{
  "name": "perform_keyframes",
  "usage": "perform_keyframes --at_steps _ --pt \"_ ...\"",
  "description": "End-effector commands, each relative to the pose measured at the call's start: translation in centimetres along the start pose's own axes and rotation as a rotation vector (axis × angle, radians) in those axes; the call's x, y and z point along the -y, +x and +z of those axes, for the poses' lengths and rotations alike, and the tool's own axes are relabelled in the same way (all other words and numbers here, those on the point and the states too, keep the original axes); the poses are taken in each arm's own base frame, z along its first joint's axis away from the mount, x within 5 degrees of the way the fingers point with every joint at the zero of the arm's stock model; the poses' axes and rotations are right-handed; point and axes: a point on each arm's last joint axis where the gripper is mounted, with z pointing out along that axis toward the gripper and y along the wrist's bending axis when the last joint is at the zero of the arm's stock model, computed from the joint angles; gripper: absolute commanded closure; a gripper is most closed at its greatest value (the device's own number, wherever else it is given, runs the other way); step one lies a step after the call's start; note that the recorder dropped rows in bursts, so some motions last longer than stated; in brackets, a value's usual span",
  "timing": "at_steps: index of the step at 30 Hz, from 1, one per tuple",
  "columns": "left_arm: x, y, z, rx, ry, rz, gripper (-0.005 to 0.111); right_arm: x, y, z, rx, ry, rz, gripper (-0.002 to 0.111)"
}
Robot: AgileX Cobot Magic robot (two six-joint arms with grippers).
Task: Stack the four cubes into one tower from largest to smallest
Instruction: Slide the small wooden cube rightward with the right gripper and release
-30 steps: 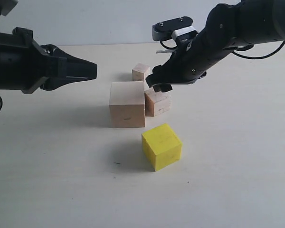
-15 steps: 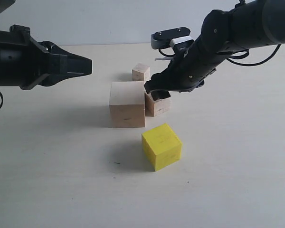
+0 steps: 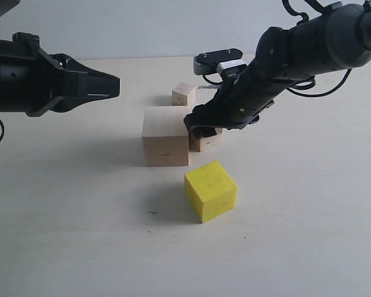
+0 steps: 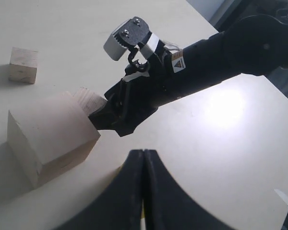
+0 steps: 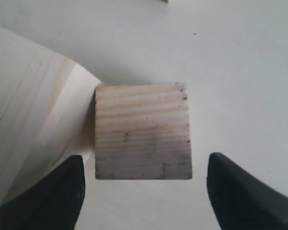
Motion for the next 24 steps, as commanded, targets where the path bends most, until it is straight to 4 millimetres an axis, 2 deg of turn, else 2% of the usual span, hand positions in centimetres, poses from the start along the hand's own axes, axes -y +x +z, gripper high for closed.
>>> perform_keyframes --at_steps 1,4,10,14,16,20,24 --pt "0.1 0.0 -0.1 0.008 -0.006 0.005 0.107 0.1 -0.2 0.6 0.022 0.009 -0.012 0.041" --pt "0.1 0.0 -0.1 0.008 -0.006 0.005 0.107 0.2 -0.1 0.9 0.016 0.01 -0.011 0.045" --pt "0.1 0.0 -0.1 0.008 -0.006 0.005 0.107 0.2 -0.1 0.9 0.015 0.01 -0.011 0.082" --pt "0.1 0.0 -0.1 0.008 -0.006 0.005 0.107 0.2 0.3 0.9 -0.021 0.011 -0.032 0.104" --pt "0.1 0.0 -0.1 0.008 -0.006 0.005 0.107 0.4 0.3 0.6 -0.033 0.024 -0.052 0.108" --pt "0.1 0.0 -0.1 0.008 -0.006 0.011 0.107 0.9 0.1 -0.2 -0.026 0.101 -0.034 0.108" --pt "0.1 0.0 -0.1 0.008 -0.006 0.011 0.107 2.8 0.0 -1.0 -0.033 0.227 0.026 0.108"
